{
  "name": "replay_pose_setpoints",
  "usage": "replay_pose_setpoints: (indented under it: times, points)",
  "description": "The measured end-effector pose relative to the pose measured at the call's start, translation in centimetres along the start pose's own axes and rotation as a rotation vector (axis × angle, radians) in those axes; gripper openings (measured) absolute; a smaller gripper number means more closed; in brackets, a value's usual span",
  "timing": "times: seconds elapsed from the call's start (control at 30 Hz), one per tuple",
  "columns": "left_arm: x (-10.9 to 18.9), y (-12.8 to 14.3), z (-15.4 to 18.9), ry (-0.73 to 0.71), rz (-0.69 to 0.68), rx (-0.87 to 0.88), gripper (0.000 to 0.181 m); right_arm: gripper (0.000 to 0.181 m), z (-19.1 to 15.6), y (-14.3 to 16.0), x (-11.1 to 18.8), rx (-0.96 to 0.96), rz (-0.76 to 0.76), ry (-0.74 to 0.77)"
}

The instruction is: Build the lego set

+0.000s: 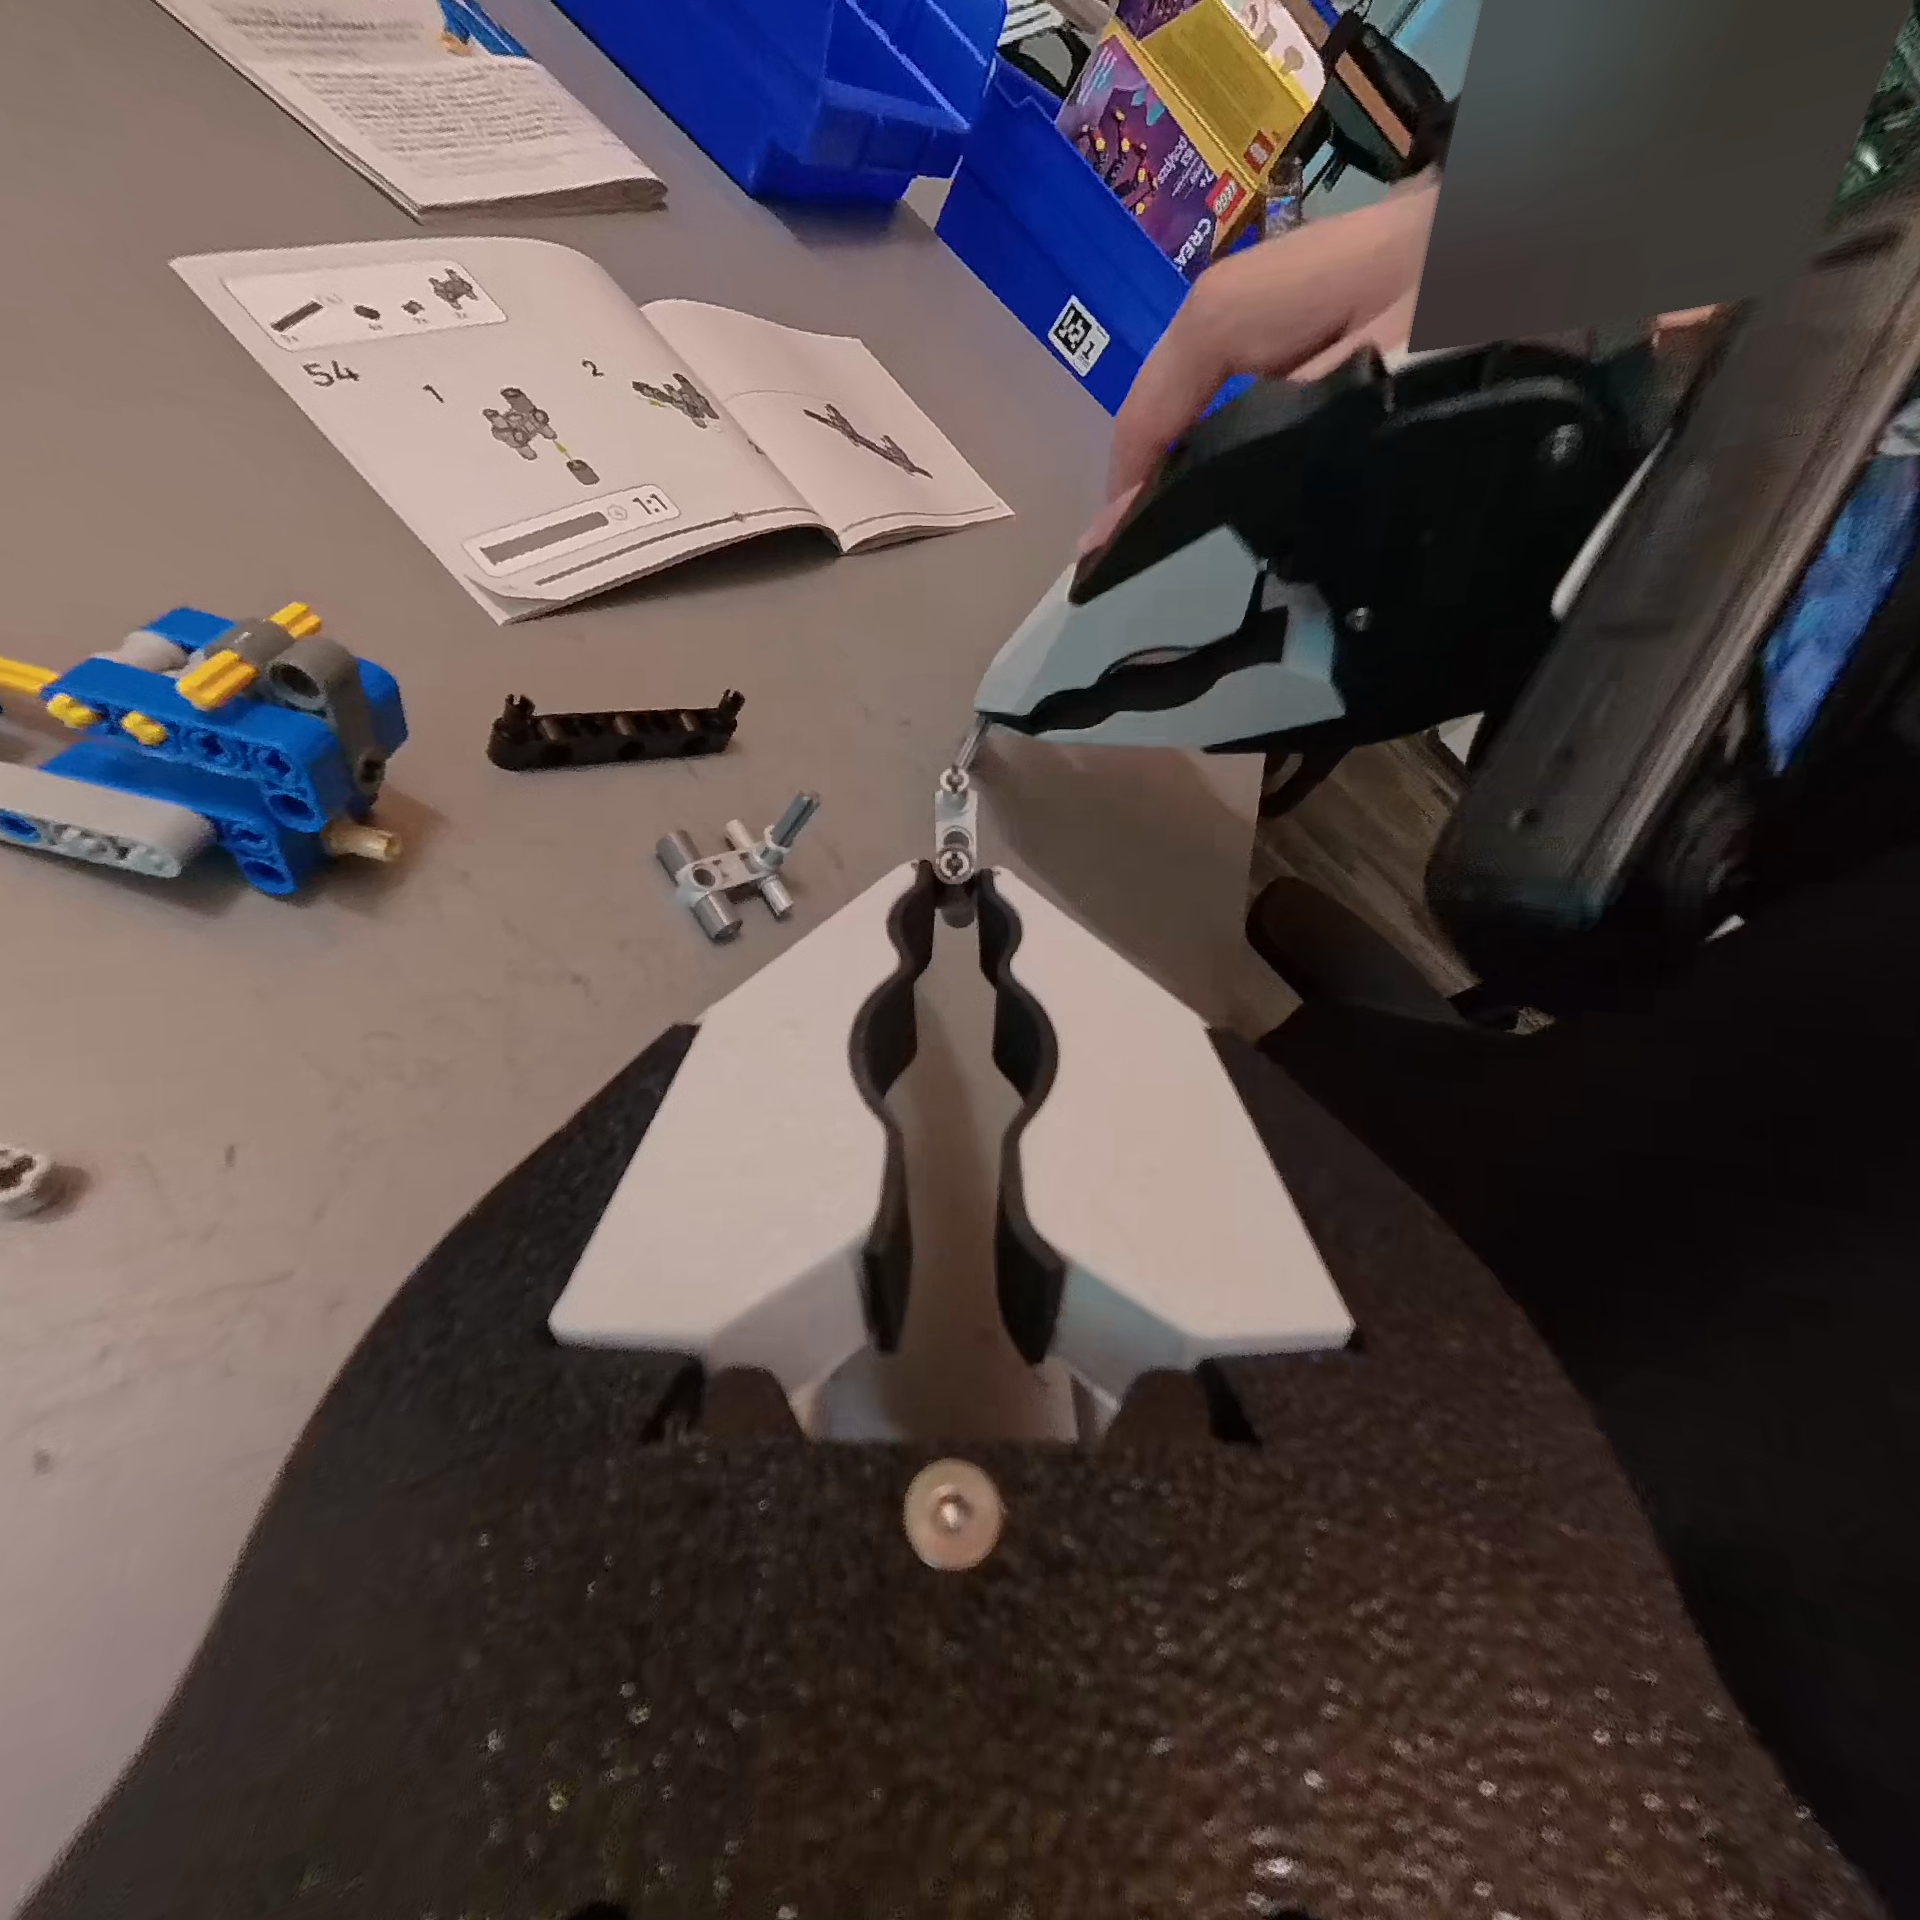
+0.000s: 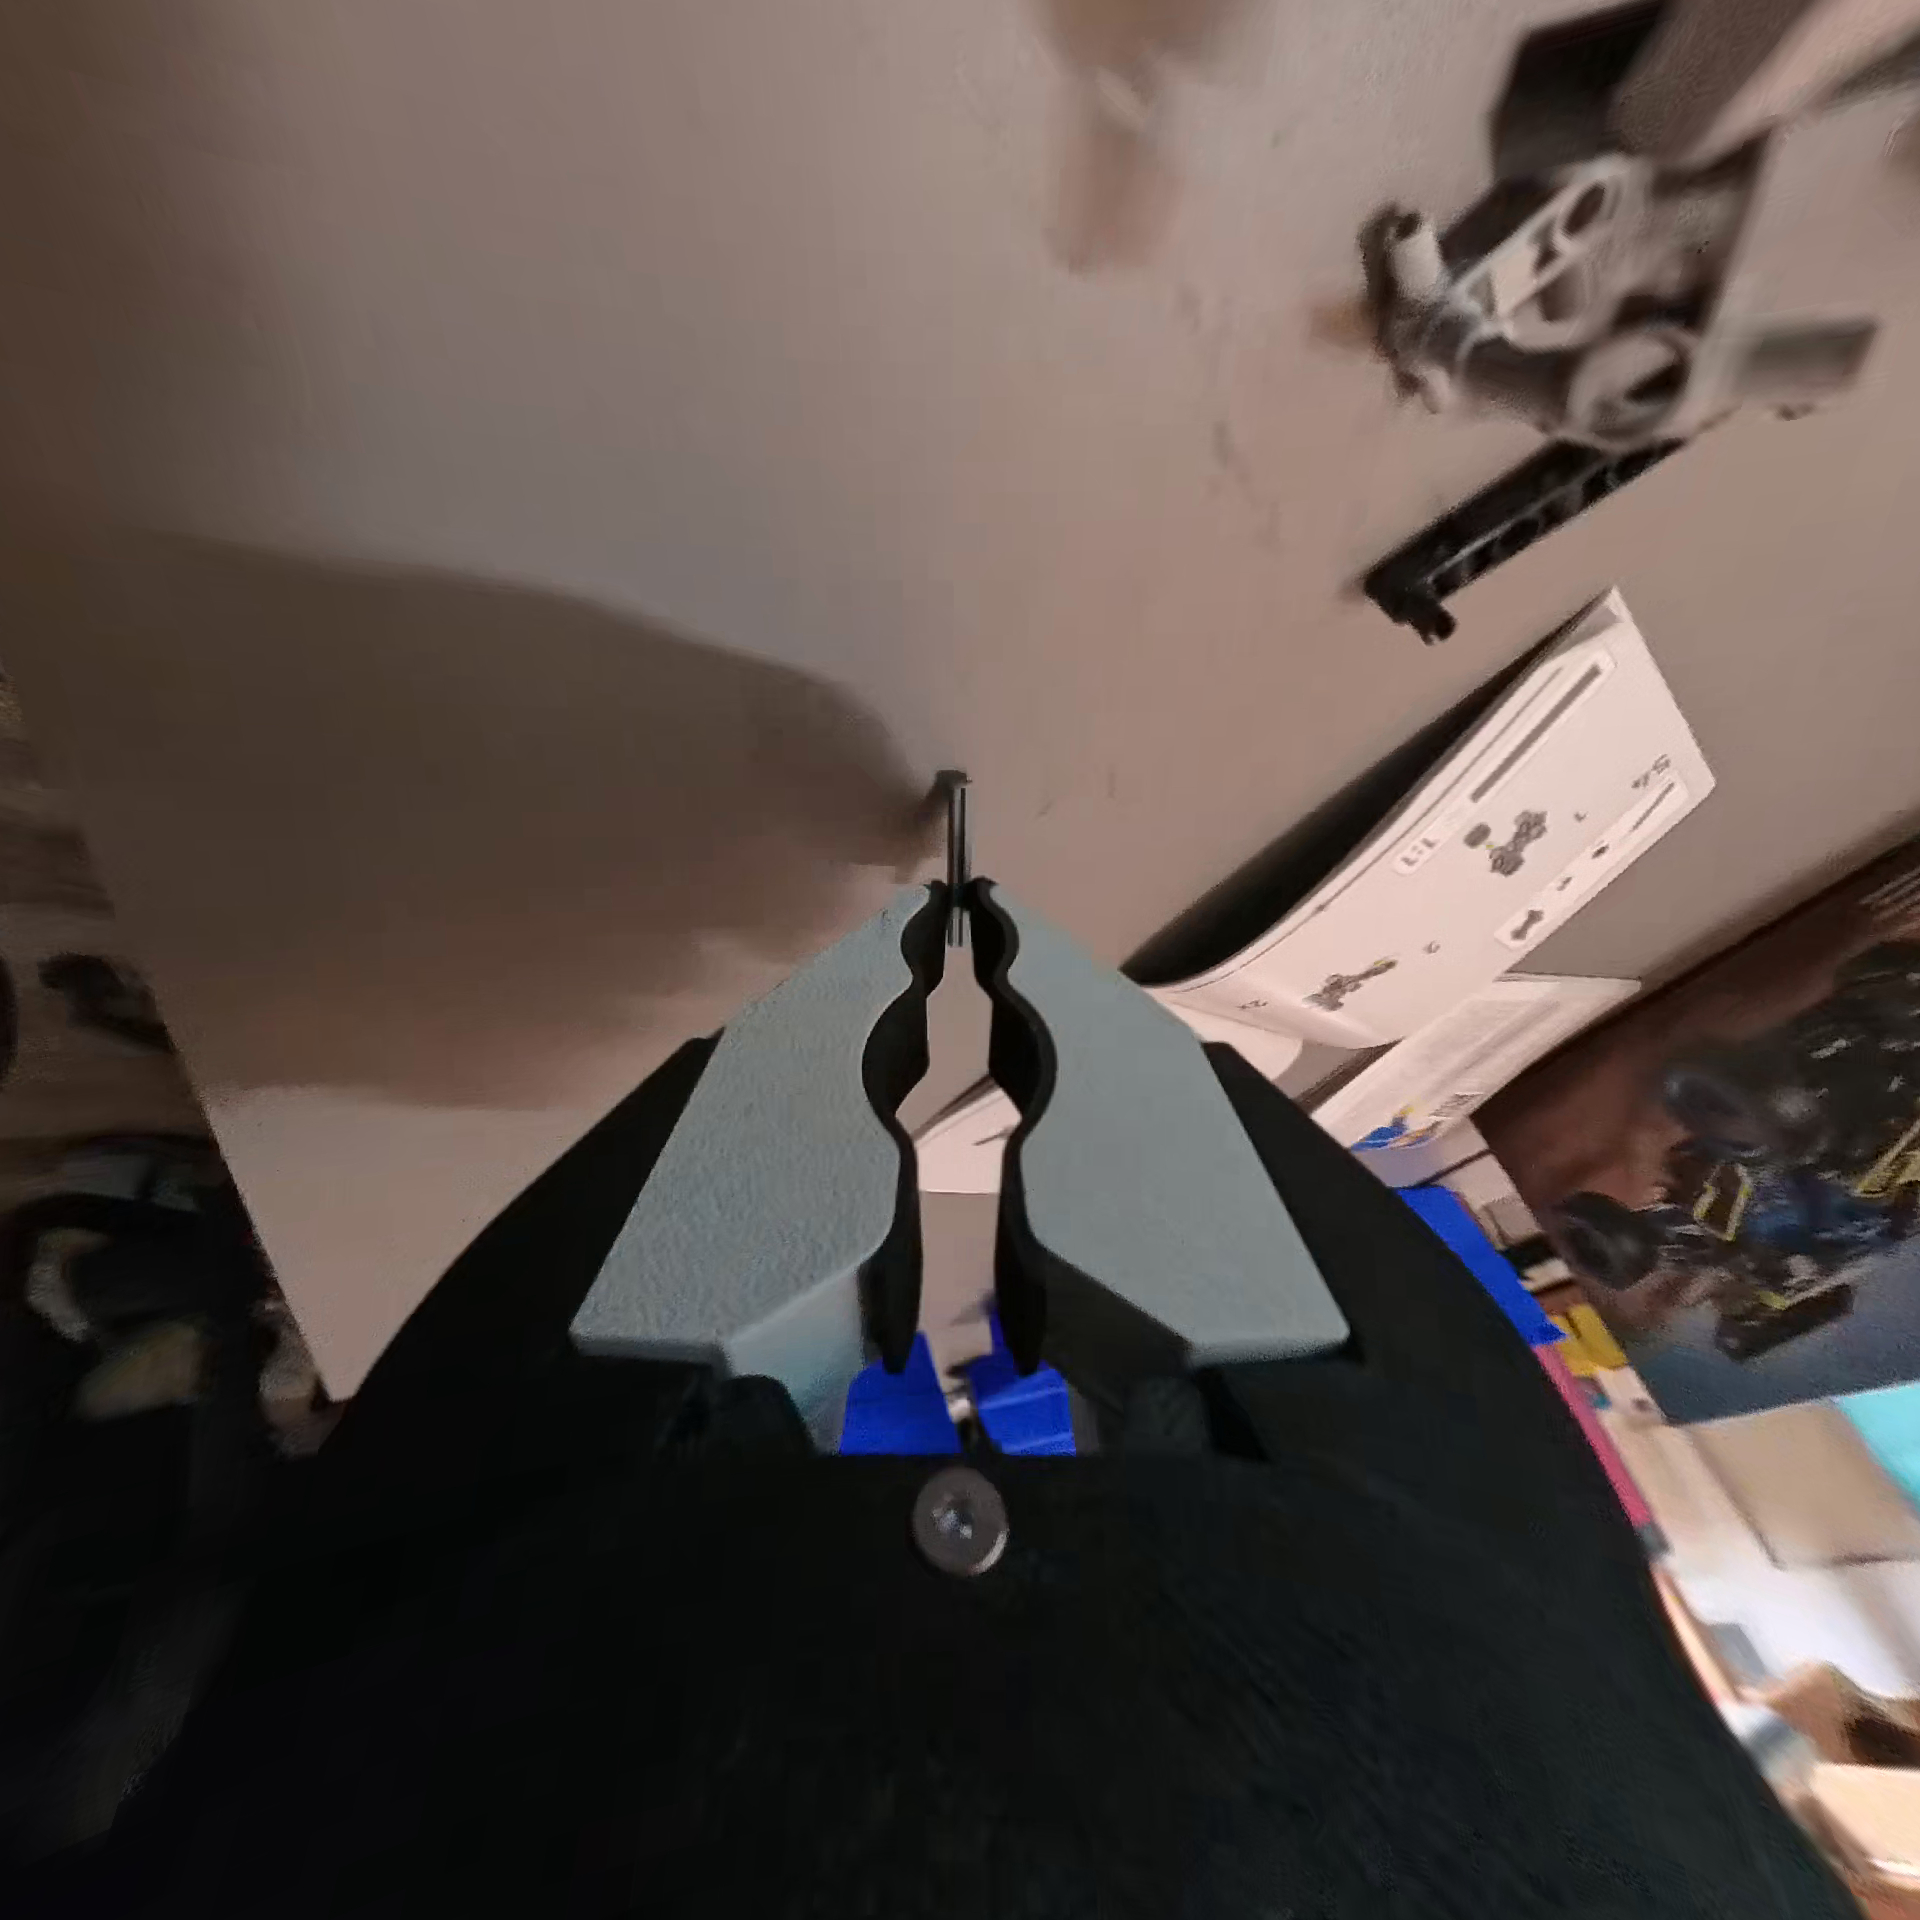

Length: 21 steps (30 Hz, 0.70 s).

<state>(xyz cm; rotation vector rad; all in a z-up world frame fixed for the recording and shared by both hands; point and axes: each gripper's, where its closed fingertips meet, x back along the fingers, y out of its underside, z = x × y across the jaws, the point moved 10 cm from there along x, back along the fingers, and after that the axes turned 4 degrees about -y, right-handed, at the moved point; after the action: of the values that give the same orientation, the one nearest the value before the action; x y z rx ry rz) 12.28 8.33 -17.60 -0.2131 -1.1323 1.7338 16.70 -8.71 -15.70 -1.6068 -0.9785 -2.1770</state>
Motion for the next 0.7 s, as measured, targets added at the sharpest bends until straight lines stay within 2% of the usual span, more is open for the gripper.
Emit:
replay_pose_setpoints:
  times: [0.2, 0.37, 0.43, 0.5, 0.57, 0.63, 0.7]
  points:
    - [0.2, 0.0, 0.0, 0.024, 0.018, -0.001, 0.005, 0.002, -0.2, -0.3, -0.3, 0.09, -0.089, 0.105]
    - [0.3, 0.0, -0.1, 0.053, 0.026, 0.018, 0.005, 0.003, 0.1, -0.4, 0.0, 0.036, 0.02, 0.134]
    - [0.4, 0.1, -0.2, 0.054, 0.023, 0.026, 0.005, 0.02, 0.0, -0.4, 0.0, -0.029, 0.104, 0.117]
    - [0.4, 0.2, -0.4, 0.042, -0.01, 0.029, 0.005, 0.017, -0.1, -0.1, 0.3, -0.086, 0.201, 0.154]
    - [0.1, 0.4, -0.6, 0.032, -0.064, 0.037, 0.005, 0.021, -0.4, 0.5, 0.6, -0.169, 0.296, 0.159]
    - [-0.4, 0.7, -0.8, 0.059, -0.161, 0.064, 0.005, 0.027, -0.6, 1.5, 0.7, -0.347, 0.382, 0.115]
    - [-1.1, 1.0, -1.1, 0.098, -0.267, 0.093, 0.005, 0.025, -0.6, 2.7, 0.7, -0.565, 0.474, 0.103]
